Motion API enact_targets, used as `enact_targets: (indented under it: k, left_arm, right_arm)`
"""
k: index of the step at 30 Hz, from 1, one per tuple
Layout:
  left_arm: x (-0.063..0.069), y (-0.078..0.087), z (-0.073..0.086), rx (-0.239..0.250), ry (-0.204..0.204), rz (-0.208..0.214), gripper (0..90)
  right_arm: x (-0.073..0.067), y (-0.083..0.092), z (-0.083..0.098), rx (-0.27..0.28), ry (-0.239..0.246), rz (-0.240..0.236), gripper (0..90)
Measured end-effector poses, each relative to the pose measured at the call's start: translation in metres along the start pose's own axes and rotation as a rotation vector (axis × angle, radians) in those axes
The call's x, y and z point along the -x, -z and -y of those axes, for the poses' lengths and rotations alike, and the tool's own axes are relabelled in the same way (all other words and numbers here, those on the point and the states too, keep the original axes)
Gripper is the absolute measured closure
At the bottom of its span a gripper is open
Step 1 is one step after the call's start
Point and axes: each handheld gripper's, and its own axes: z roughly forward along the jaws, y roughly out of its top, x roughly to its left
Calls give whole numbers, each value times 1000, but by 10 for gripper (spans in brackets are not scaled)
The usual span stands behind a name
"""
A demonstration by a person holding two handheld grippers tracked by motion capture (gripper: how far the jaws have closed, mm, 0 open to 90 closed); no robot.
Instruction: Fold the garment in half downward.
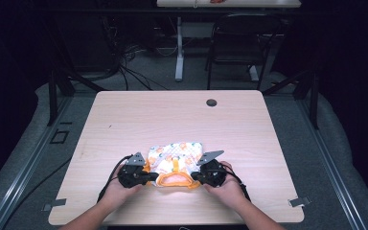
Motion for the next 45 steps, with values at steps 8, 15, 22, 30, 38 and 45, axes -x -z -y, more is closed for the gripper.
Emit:
enact_targets:
  k: [8,15,22,30,38,45]
  left_arm:
    - [-2,-4,1,6,15,-4,896]
    - [-5,-4,0,7,23,-13,896]
    - [-9,-7,-2,23,50,-23,897]
    - [-18,-11,-9,21,60,-42,897]
    - [-26,-17,-19,14,71,-68,897]
    - [-36,-24,-28,26,105,-94,897]
  right_arm:
    - [2,0,1,-4,-2,1,884]
    - [3,-2,0,-3,-4,8,885]
    - [6,-3,-4,-11,-7,24,886]
    - [11,-6,-9,-16,-17,35,888]
    - [19,-9,-15,-14,-39,49,891]
    - [28,-13,-19,2,-50,71,893]
